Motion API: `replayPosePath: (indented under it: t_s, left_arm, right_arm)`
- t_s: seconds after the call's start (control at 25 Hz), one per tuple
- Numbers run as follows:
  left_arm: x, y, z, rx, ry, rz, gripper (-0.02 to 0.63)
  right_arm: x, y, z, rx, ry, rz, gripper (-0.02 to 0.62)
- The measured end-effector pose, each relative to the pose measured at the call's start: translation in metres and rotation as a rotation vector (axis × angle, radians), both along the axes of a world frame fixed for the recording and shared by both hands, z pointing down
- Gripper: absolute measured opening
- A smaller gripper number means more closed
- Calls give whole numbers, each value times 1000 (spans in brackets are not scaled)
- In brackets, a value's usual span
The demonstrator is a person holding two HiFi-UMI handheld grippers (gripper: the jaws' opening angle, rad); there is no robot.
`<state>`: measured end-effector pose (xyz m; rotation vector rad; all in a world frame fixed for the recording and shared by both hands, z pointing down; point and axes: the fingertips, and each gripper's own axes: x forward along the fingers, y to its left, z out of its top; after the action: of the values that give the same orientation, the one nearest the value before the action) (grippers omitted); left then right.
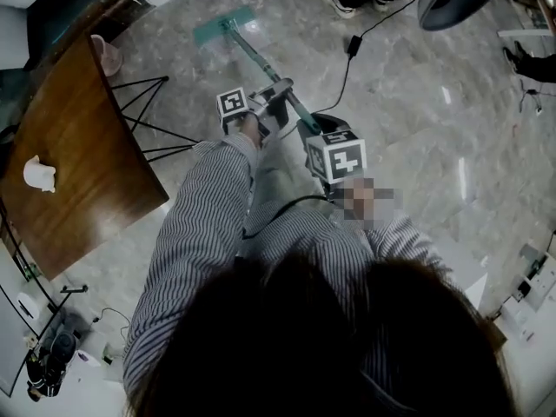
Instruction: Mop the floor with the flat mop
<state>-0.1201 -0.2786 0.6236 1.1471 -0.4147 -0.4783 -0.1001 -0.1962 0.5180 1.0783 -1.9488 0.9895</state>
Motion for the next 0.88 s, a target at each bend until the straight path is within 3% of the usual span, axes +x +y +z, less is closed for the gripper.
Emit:
replayPosePath:
  t_s: [0.4,0.68,0.88]
  left_arm:
    - [-72,-127,9,6,-32,-138,202]
    - [-78,-155,16,31,-117,-57,207]
    - [-76,-154,15,14,-126,-73,206]
  right_arm:
    - [-67,-123,5,-6,51,-31,114]
    - [-70,-152,1,-14,89,-45,112]
    - [-68,-152,2,-19,95,-43,110]
